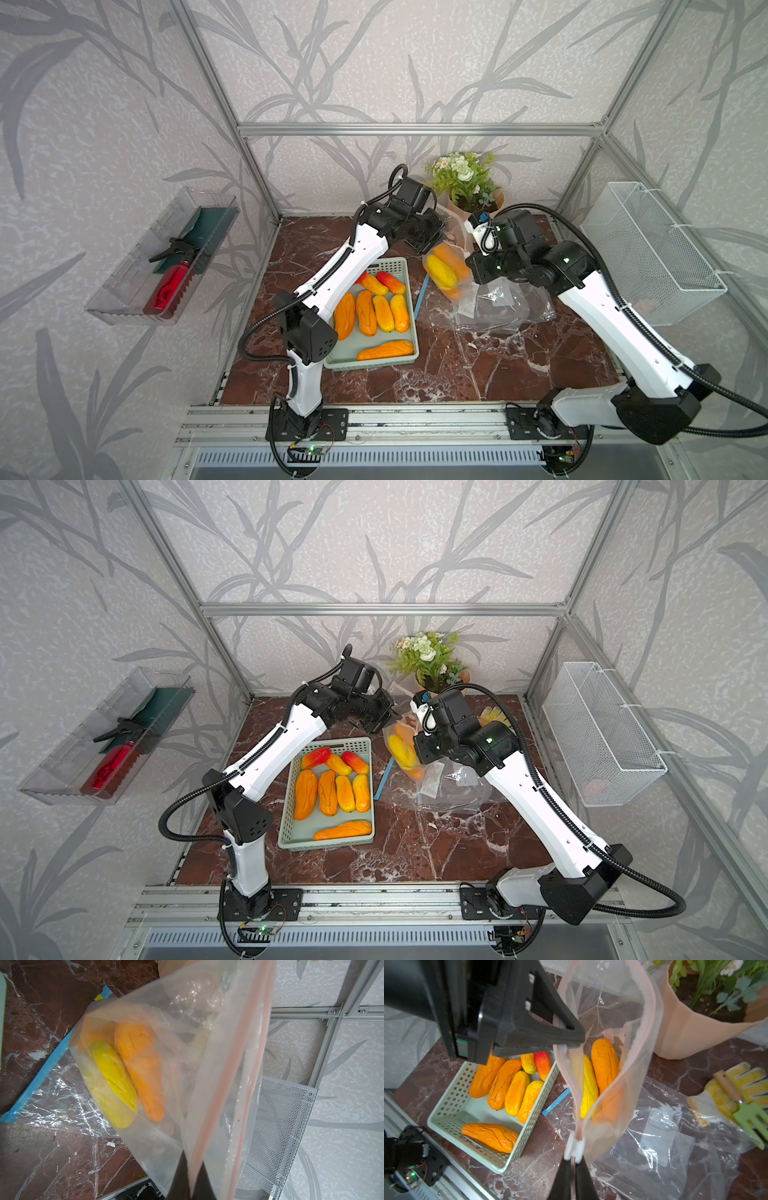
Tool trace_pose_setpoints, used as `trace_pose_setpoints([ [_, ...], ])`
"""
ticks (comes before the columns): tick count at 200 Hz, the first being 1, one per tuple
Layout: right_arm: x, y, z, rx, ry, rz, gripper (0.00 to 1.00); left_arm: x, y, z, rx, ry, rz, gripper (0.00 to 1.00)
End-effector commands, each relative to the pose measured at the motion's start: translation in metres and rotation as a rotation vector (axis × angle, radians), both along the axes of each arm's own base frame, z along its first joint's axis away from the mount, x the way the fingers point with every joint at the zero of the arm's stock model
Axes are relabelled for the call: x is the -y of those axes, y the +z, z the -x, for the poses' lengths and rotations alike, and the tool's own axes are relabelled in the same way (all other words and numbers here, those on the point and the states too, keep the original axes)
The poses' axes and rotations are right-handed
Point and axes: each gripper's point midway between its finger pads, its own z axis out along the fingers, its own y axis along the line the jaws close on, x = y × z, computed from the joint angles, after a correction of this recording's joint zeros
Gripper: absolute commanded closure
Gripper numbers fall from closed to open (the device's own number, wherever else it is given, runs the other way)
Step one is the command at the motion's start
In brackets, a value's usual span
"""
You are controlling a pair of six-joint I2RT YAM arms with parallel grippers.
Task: Place the mango in a zip-top bag and seal the zipper
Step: Adjust the zipper food storage bag in the zipper food storage bag.
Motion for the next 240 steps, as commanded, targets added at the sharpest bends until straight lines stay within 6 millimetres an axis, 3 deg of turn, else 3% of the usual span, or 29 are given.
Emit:
trace_pose_setpoints([
  [1, 0.002, 0.006, 0.002, 0.009, 0.005, 0.005, 1.0, 0.003, 0.014, 0.002, 0.021, -0.008, 0.018, 1.0],
  [62, -0.004, 0.009, 0.002, 0.019, 0.05, -0.008, 1.0, 0.003, 0.019, 0.003, 0.025, -0.006, 0.02, 1.0],
  [89, -0.01, 0.014, -0.001, 0.053, 0.111, -0.006, 1.0, -0.006, 0.034, 0.009, 0.015, 0.033, 0.036, 0.65],
  [107, -0.016, 0.02, -0.007, 0.125, 0.162, -0.002, 1.0, -0.017, 0.039, 0.021, -0.069, 0.096, 0.041, 0.56],
  [164, -0.037, 0.04, -0.026, 0.436, 0.315, -0.01, 1.0, -0.017, 0.051, 0.058, -0.306, 0.192, 0.126, 0.51],
  [180, -0.035, 0.038, -0.031, 0.473, 0.321, 0.023, 1.0, -0.017, 0.055, 0.058, -0.302, 0.202, 0.127, 0.49],
  [211, -0.03, 0.038, -0.03, 0.502, 0.338, 0.055, 1.0, -0.012, 0.046, 0.065, -0.345, 0.165, 0.089, 0.47],
  [240, -0.023, 0.03, -0.026, 0.495, 0.326, 0.078, 1.0, -0.003, 0.037, 0.073, -0.376, 0.122, 0.073, 0.52],
])
